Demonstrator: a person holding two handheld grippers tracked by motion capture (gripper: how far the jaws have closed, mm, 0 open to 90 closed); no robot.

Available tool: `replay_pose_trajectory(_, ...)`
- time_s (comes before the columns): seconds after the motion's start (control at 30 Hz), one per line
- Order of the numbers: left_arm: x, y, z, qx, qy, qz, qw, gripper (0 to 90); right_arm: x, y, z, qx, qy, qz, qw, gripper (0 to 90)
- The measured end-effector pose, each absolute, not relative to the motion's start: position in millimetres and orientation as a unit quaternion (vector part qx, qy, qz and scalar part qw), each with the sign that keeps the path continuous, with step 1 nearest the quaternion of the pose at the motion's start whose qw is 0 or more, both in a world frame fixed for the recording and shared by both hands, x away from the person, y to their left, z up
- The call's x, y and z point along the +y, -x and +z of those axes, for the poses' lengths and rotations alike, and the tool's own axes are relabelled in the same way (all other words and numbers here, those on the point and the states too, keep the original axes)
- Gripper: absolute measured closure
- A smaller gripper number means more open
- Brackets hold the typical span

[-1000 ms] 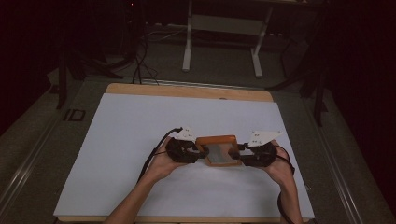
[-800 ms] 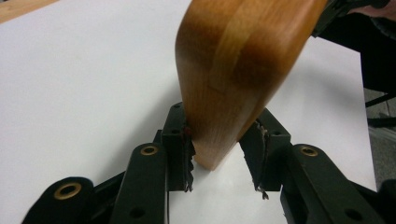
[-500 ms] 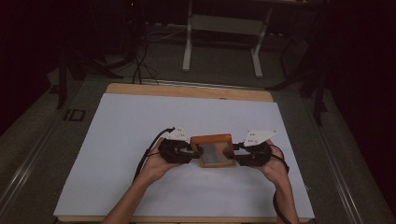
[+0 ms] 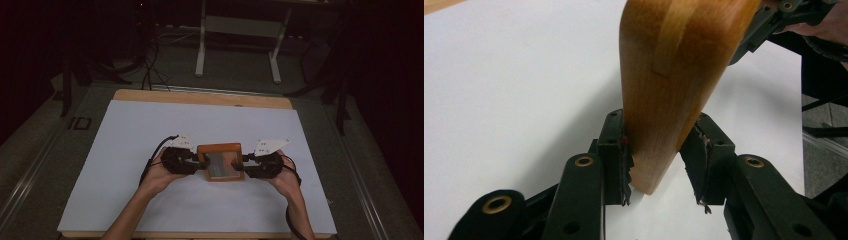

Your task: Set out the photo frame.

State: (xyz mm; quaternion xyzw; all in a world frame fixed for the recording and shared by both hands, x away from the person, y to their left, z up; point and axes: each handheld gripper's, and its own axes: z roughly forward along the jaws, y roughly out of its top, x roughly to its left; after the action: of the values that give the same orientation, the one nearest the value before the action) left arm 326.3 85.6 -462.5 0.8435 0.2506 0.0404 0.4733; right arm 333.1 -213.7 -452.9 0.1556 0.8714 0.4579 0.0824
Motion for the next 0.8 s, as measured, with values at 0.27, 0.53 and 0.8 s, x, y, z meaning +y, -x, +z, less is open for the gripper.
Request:
replay_pose_trajectory(0.27, 96.7, -324.2, -459.5, 0.253, -0.846, 0.031, 0.468, 64.4, -205.7, -333.0, -456.4, 0.867, -0.155, 0.470, 0.063, 64.9)
replay_pose_trajectory(0.53, 109.8, -323.0, -459.1, 0.264, -0.844, 0.025, 0.467, 64.4, -196.1, -336.0, -466.6, 0.858, -0.162, 0.487, 0.033, 65.6)
replay_pose_trajectory(0.8, 120.5, -319.6, -458.5, 0.279, -0.843, 0.031, 0.459, 64.5, -185.9, -339.4, -476.7, 0.851, -0.171, 0.496, 0.009, 65.3)
